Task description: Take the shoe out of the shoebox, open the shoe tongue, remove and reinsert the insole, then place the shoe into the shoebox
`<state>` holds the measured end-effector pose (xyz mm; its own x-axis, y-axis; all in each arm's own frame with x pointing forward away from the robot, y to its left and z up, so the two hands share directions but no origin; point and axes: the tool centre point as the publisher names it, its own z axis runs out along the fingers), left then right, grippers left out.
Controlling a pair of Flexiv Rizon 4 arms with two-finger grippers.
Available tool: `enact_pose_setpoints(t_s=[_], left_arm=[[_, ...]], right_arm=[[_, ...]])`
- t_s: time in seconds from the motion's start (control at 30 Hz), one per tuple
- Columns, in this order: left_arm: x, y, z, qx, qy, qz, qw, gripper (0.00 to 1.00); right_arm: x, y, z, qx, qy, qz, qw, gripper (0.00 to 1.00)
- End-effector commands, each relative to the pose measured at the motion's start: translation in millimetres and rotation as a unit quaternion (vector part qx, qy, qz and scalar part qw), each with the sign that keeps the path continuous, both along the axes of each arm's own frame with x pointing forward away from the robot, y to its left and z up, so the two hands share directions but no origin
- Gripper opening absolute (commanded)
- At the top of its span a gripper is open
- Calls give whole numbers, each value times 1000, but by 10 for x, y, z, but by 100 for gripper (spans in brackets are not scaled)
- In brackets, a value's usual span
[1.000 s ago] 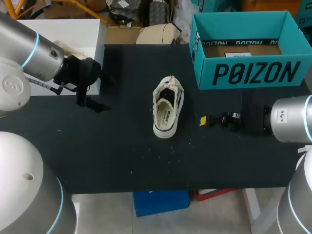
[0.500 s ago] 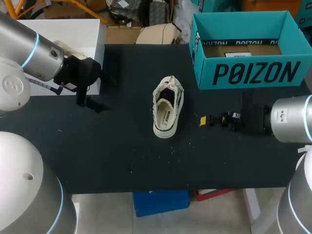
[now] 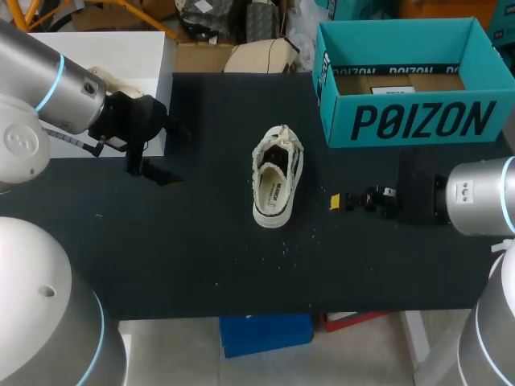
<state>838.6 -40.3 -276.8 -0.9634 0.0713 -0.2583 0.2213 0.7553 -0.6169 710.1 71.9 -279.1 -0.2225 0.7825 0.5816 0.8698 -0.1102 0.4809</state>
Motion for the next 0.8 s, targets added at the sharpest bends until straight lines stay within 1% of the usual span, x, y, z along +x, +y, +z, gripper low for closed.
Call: enact_pose_setpoints(t_s=[0.03,0.1,0.17,0.2,0.27,0.43,0.5,0.6,0.8], left_arm=[[-5,-7,-16,0,-2,1,1000,100],[-5,-7,-16,0,-2,1,1000,100],[-5,-7,-16,0,-2,1,1000,100],[-5,-7,-16,0,-2,1,1000,100],[-5,-7,-16,0,-2,1,1000,100],[-5,-7,-16,0,-2,1,1000,100],[-5,-7,-16,0,-2,1,1000,100],[-5,-7,-16,0,-2,1,1000,100],[-5,-7,-16,0,-2,1,1000,100]], right_arm=[[204,129,53,-61,46,-11,997,100],[301,195,38,-91,80,-23,992,100],[406,251,48,-105,98,-41,989,100],[467,291,55,-126,112,-39,985,100],[586,362,57,-145,125,-42,981,100],[855,533,18,-211,159,-44,963,100],[949,586,-32,-223,163,-47,960,100],[1070,668,-114,-256,169,-43,951,100],[1307,799,-279,-283,160,-42,945,100]])
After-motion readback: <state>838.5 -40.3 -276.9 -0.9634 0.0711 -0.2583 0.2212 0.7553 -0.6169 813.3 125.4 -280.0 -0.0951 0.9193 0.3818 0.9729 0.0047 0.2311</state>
